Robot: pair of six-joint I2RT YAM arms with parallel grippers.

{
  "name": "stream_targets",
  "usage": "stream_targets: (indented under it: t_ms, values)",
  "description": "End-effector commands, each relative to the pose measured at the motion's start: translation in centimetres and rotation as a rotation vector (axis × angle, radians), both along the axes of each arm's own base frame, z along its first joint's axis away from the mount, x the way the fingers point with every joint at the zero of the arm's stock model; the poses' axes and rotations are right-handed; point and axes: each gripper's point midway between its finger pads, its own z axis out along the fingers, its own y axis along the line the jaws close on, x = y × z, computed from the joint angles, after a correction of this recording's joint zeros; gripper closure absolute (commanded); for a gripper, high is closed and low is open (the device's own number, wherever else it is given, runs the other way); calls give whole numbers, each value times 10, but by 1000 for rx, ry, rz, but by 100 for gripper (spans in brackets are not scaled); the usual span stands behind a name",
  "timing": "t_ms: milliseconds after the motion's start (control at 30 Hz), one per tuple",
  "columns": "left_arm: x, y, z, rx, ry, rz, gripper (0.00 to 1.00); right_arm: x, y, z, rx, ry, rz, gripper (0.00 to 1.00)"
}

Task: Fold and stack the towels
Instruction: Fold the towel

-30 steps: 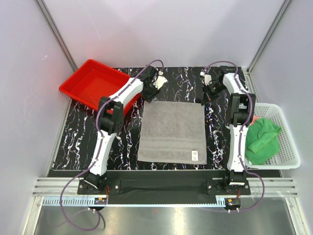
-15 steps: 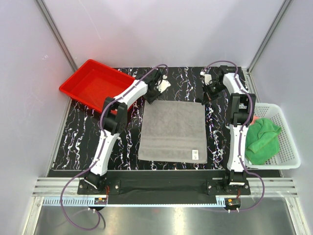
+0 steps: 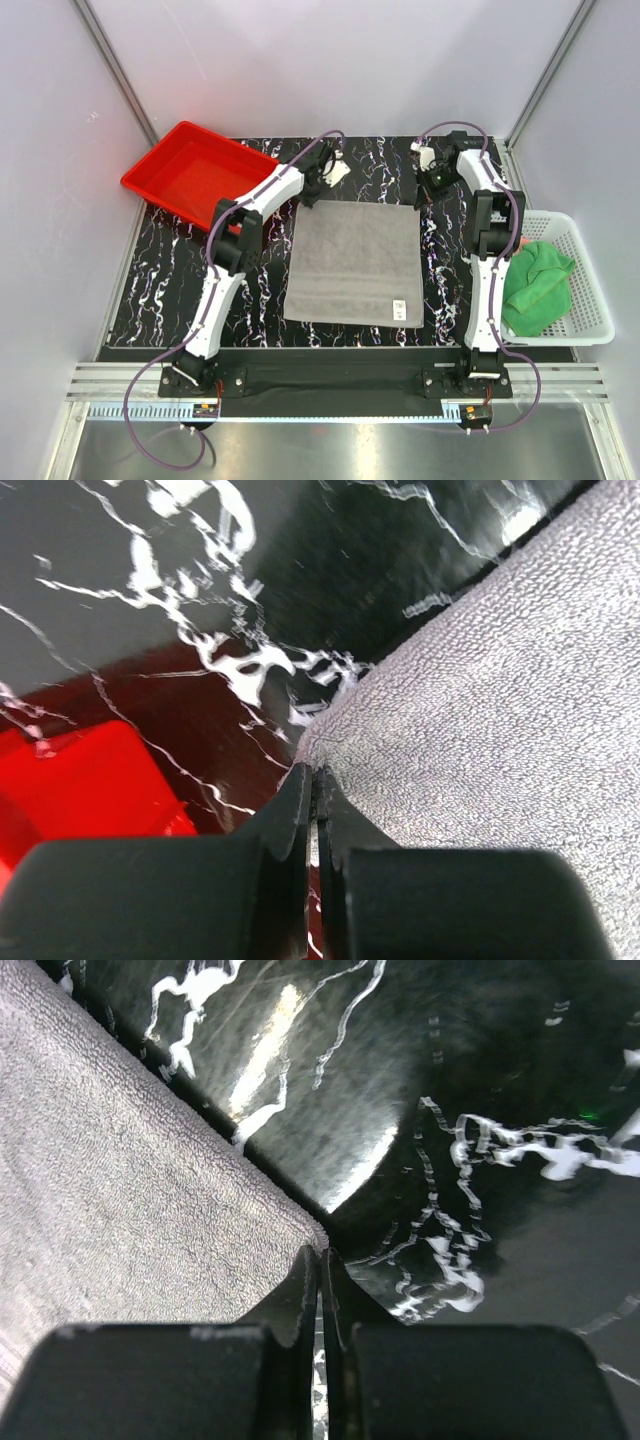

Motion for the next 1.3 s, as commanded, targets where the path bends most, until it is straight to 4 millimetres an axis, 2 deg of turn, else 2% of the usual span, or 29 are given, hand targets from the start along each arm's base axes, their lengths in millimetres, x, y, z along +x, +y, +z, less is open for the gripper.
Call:
stream_targets:
  t_ms: [0,67,100,133,200,267,300,333,467,500,533,600,633,667,700,733,767,800,833,900,933,967,1000,1033,1067,1100,1167,1233,1267]
  values:
    - [22,6,53,-24,-180,76,100,31,-18,59,-77,-215,-56,100]
    - [29,6,80,-55,-264,103,100,41,-24,62,-107,-281,-100,100]
    - [25,9,79,-54,-262,108,100,45,-25,78,-105,-325,-124,100]
    - [24,7,89,-66,-275,110,100,46,-25,77,-105,-350,-133,100]
    - [21,9,92,-70,-275,118,100,45,-19,97,-72,-407,-119,100]
    - [20,11,99,-72,-285,128,100,39,-11,97,-41,-431,-87,100]
    - [18,12,99,-70,-285,133,100,36,-9,108,-42,-468,-53,100]
    - [17,13,106,-75,-295,139,100,28,-5,101,-40,-458,-40,100]
    - [7,15,118,-93,-307,150,100,29,-11,123,-89,-574,-89,100]
    - [4,15,129,-114,-321,156,100,29,-11,125,-96,-591,-99,100]
    - [0,15,131,-125,-317,154,100,27,-15,121,-119,-599,-114,100]
    - [-8,16,130,-128,-312,156,100,23,-18,133,-135,-626,-145,100]
    - [-13,17,140,-136,-327,157,100,17,-21,129,-149,-618,-161,100]
    - [-16,18,141,-136,-325,160,100,9,-6,142,-141,-644,-139,100]
    - [-22,19,140,-141,-314,174,100,3,-4,144,-146,-653,-128,100]
    - [-28,16,150,-165,-317,166,100,-12,0,133,-145,-629,-100,100]
    - [-36,18,149,-164,-297,165,100,-21,7,147,-155,-672,-68,100]
    - [-42,17,160,-180,-306,167,100,-27,7,149,-171,-688,-69,100]
    - [-48,14,162,-182,-307,161,100,-38,5,139,-201,-675,-74,100]
    - [-63,19,165,-180,-307,170,100,-55,9,151,-196,-688,-86,100]
    - [-70,17,166,-187,-299,165,100,-70,10,140,-194,-641,-83,100]
    - [-79,20,155,-181,-273,165,100,-82,12,150,-184,-657,-77,100]
    - [-86,20,162,-204,-282,170,100,-92,16,150,-180,-651,-68,100]
    - [-94,16,160,-209,-274,159,100,-107,14,136,-193,-620,-66,100]
    - [-104,19,147,-196,-250,157,100,-118,17,147,-190,-654,-58,100]
    - [-113,15,151,-209,-254,153,100,-132,19,136,-190,-624,-50,100]
    - [-130,18,140,-196,-219,151,100,-148,20,148,-172,-648,-75,100]
    - [-145,16,147,-217,-226,146,100,-164,19,143,-162,-630,-84,100]
    - [-155,19,139,-203,-211,144,100,-172,20,151,-155,-664,-77,100]
